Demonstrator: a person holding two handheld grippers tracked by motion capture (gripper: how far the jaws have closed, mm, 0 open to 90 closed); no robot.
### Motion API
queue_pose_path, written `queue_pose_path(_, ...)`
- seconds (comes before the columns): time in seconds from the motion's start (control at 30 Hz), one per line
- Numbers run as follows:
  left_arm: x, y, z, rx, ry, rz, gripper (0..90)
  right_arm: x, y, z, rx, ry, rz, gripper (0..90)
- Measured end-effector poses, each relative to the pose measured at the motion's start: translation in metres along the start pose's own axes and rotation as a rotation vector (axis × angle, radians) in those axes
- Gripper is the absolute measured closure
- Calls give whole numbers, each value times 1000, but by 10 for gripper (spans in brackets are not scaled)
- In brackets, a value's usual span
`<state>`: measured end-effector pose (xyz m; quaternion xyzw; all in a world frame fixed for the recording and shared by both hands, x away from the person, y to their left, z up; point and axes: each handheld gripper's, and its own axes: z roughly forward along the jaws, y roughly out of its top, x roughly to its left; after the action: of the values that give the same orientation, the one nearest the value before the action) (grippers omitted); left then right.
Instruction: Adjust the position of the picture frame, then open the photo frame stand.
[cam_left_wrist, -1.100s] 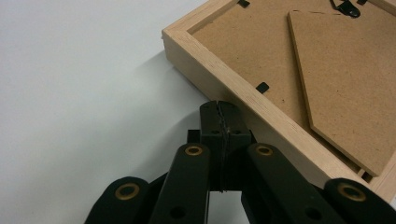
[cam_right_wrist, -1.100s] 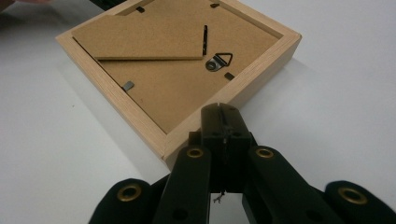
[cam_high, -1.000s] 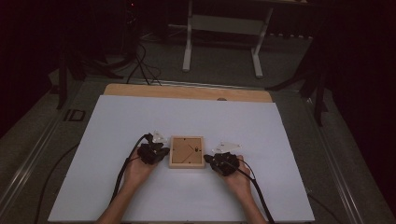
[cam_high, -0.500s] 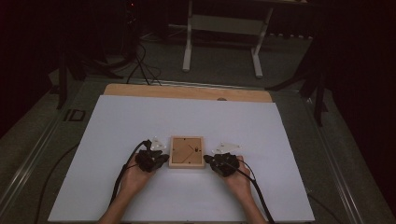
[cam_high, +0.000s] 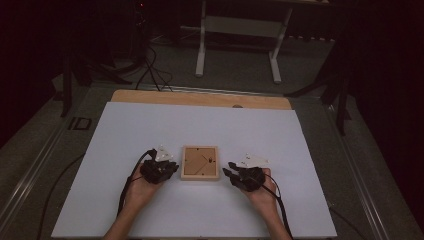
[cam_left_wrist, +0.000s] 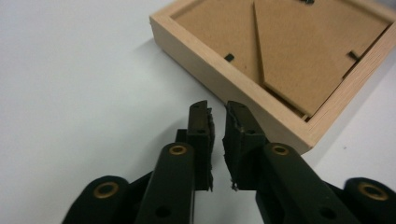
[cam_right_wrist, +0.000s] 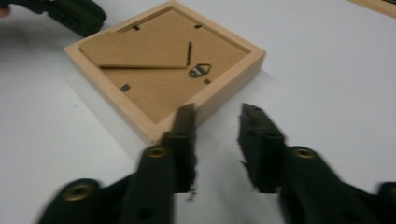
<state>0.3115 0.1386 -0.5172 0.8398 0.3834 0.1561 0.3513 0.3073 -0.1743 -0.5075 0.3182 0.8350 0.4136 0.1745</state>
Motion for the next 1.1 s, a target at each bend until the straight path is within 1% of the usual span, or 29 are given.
queue_pose_path(0.03,0,0,-2,-14,1,-1,757,-2,-1,-1,-9,-10,18,567)
queue_pose_path(0.07,0,0,-4,-22,2,0,757,-2,-1,-1,-9,-10,18,567)
queue_pose_path(0.1,0,0,-6,-42,1,-3,724,-2,-2,-1,-9,-18,17,549)
queue_pose_path(0.13,1,-1,-7,-50,-5,-3,724,-3,-2,-2,-14,-28,21,529)
queue_pose_path(0.23,1,0,-11,-88,-24,-11,712,-4,-1,-4,-39,-28,29,502)
queue_pose_path(0.3,-1,0,-12,-106,-29,-1,705,-4,-1,-6,-48,-33,29,492)
queue_pose_path(0.37,-2,1,-13,-118,-32,5,703,-5,-1,-7,-53,-37,39,487)
queue_pose_path(0.5,-5,3,-14,-127,-38,12,687,-8,-3,-9,-56,-42,50,484)
queue_pose_path(0.67,-7,5,-16,-133,-45,17,678,-9,-2,-10,-65,-42,49,483)
queue_pose_path(0.77,-9,7,-18,-146,-55,14,663,-8,-2,-10,-64,-42,47,481)
queue_pose_path(1.0,-13,15,-16,-138,-69,31,628,-9,-2,-10,-72,-39,53,480)
queue_pose_path(1.1,-16,18,-15,-130,-72,47,615,-9,-2,-9,-72,-39,50,479)
